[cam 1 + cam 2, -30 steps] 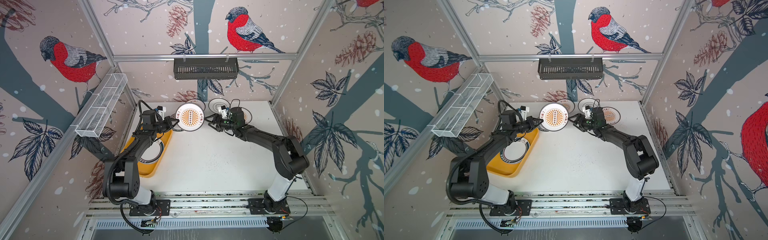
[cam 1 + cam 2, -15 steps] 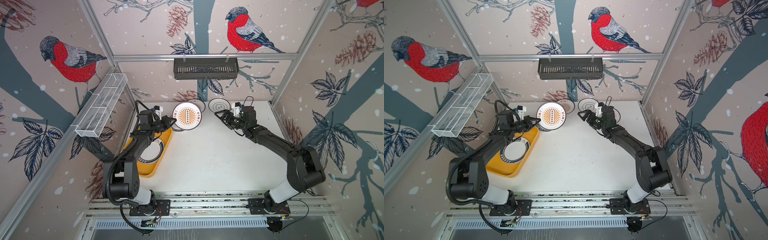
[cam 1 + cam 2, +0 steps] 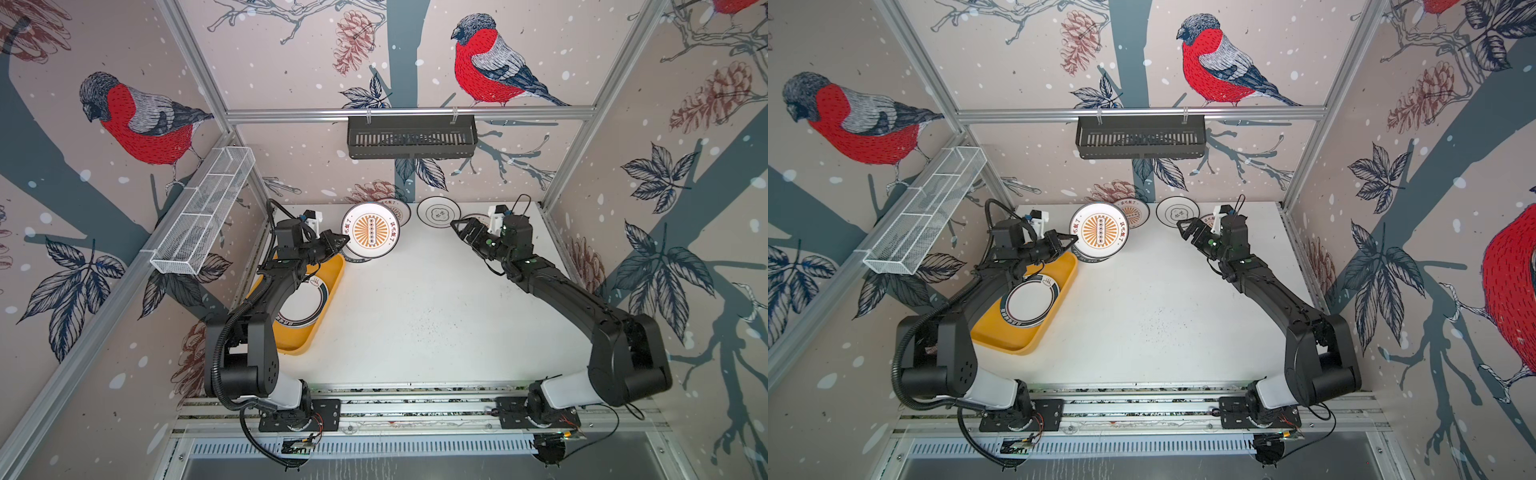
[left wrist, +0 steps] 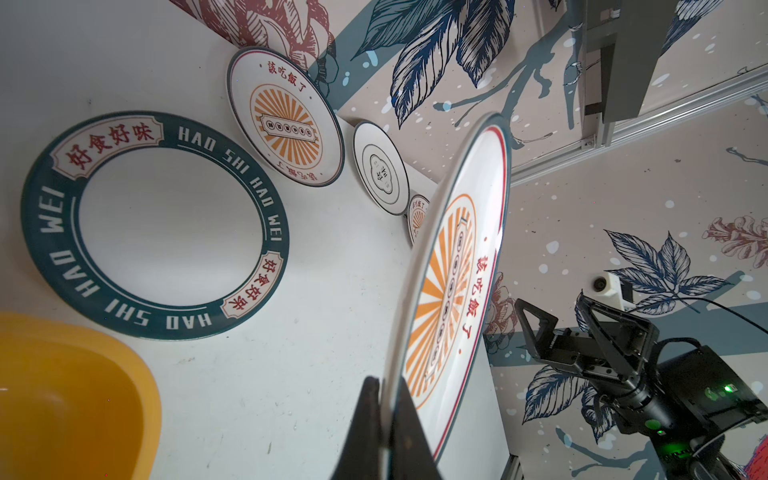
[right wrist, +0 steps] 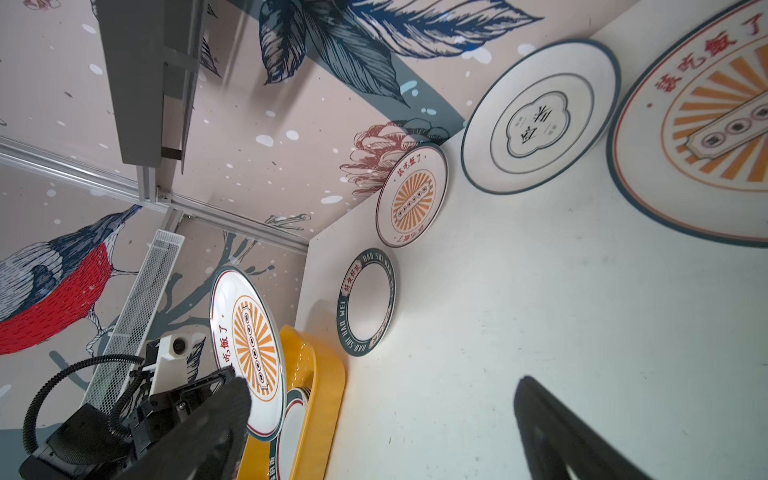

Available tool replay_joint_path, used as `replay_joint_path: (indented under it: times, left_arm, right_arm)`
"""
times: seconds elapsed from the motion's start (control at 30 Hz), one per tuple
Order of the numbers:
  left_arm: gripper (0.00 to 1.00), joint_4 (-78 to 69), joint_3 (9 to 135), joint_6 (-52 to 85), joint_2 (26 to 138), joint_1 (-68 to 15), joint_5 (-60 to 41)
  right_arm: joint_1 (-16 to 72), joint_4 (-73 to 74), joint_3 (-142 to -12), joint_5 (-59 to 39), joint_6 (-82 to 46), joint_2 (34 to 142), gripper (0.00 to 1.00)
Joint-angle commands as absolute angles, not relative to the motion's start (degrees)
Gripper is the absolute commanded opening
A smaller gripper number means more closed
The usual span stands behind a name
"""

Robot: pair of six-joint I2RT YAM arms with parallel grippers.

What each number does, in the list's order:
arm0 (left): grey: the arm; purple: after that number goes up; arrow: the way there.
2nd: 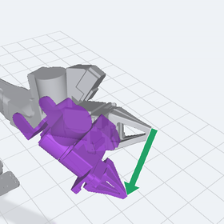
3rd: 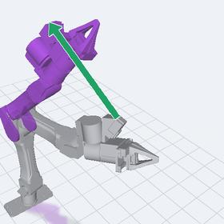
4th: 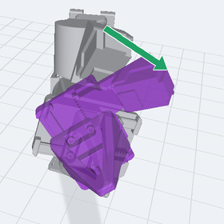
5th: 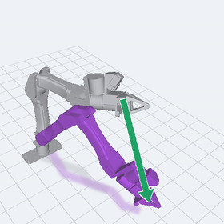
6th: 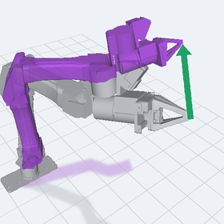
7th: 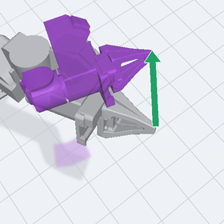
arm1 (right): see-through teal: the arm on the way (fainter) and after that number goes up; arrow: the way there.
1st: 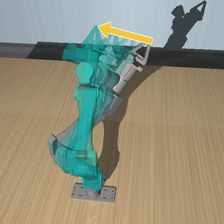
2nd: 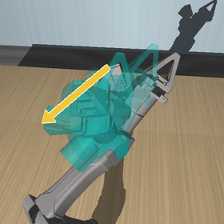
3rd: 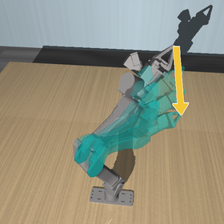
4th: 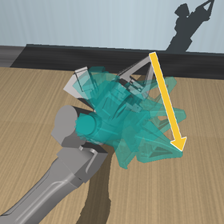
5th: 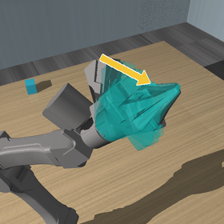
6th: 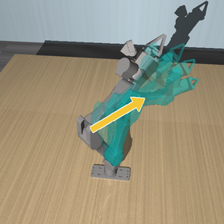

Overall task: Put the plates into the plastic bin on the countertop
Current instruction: 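Carry the plate over the yellow bin with the left gripper while the right gripper withdraws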

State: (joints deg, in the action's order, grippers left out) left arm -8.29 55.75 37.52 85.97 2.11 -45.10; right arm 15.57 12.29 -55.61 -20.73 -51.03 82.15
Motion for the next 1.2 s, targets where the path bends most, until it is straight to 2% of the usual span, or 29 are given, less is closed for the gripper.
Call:
replay_joint_path:
  times: [0.0,0.4,0.8,1.17]
  left_arm:
    - [0.00,-10.06,56.36,36.78,85.78,2.44,-45.74]
    - [0.00,-4.29,57.48,36.48,83.62,3.72,-43.20]
    - [0.00,-2.95,45.35,42.25,71.96,11.23,-41.06]
    - [0.00,3.65,37.65,40.68,61.61,17.37,-39.95]
  right_arm:
    - [14.76,12.04,-54.57,-16.71,-49.30,80.11,1.00]
    - [10.82,11.43,-50.83,-13.78,-48.69,74.48,0.99]
    - [9.27,12.55,-49.33,-15.40,-48.87,74.72,0.99]
    - [8.71,13.80,-48.23,-16.08,-49.16,74.40,1.00]
